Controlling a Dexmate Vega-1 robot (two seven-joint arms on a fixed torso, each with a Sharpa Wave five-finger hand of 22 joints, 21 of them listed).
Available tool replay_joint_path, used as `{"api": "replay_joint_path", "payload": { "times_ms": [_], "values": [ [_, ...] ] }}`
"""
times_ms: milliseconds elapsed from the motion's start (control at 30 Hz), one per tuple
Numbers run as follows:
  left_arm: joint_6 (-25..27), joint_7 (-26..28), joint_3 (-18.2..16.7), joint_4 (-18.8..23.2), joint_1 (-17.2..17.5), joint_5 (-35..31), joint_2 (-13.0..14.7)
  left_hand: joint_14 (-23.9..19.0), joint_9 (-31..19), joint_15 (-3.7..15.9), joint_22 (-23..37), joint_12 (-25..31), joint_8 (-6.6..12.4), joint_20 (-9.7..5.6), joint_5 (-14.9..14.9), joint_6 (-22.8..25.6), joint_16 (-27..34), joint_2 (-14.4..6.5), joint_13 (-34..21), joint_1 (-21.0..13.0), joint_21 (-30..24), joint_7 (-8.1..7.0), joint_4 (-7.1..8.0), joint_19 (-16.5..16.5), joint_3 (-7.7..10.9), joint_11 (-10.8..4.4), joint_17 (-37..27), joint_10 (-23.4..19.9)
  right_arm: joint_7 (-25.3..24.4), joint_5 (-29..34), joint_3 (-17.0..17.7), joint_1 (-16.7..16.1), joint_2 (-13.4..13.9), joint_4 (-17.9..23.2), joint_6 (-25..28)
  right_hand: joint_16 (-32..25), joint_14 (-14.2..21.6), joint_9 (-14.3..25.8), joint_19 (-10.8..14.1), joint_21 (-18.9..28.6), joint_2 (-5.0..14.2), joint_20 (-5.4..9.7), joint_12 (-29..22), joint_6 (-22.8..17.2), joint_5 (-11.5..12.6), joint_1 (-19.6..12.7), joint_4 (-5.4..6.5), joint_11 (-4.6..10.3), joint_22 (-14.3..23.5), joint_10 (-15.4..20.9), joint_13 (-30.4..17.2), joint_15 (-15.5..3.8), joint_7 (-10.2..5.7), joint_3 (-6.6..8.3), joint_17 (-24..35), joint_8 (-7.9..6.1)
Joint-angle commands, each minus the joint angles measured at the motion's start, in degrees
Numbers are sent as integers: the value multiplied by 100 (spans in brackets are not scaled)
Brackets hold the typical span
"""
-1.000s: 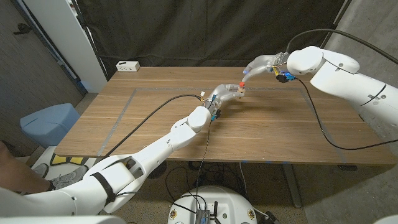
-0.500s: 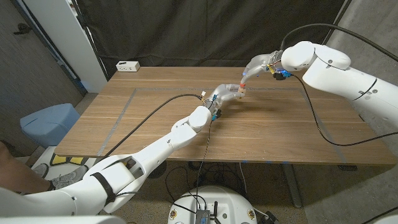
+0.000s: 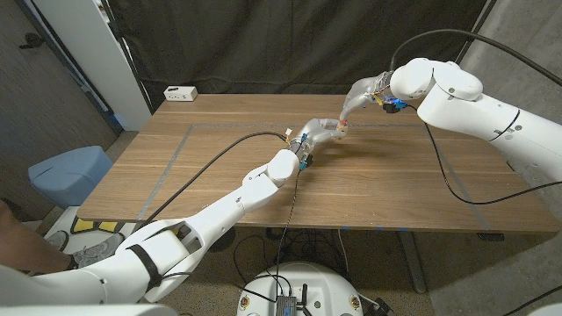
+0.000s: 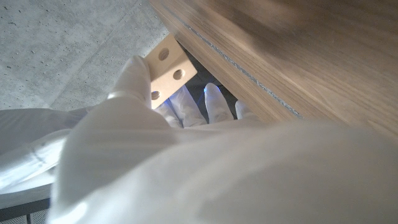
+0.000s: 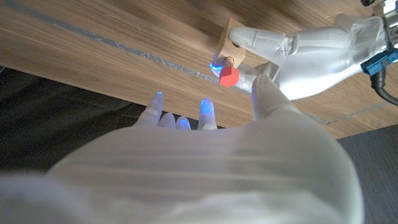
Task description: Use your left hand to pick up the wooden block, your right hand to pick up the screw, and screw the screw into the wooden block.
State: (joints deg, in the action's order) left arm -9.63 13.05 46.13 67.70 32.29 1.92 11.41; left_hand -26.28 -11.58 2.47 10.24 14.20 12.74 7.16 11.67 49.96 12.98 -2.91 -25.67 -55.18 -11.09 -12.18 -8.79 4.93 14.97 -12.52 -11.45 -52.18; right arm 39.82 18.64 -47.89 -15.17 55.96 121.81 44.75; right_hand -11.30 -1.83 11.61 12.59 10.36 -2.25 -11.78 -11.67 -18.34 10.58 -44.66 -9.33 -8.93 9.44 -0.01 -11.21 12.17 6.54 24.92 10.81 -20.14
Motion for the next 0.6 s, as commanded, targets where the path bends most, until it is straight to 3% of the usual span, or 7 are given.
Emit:
{"api": "replay_joint_path", "payload": {
  "times_ms": [33,600],
  "values": [
    [46,12,12,39,14,-11,10,-43,-34,563,14,37,41,24,33,200,-5,-115,-600,-33,-47,137,40,37,7,-7,-19,-64,151,417,-130,17,-61,32,117,-19,42,41,29,47,24,-25,-35,-154,-5,-125,-1,-19,30,33,-7,22,-43,59,10,-70],
    [11,7,5,-41,-18,4,-4,-46,-34,569,14,36,43,24,37,207,-5,-123,-607,-38,-47,137,37,37,5,-7,-19,-68,233,736,-201,-5,-288,-196,68,-26,113,97,107,70,63,-8,-35,-463,0,-373,-59,51,29,101,-10,9,-133,154,3,-191]
  ]
}}
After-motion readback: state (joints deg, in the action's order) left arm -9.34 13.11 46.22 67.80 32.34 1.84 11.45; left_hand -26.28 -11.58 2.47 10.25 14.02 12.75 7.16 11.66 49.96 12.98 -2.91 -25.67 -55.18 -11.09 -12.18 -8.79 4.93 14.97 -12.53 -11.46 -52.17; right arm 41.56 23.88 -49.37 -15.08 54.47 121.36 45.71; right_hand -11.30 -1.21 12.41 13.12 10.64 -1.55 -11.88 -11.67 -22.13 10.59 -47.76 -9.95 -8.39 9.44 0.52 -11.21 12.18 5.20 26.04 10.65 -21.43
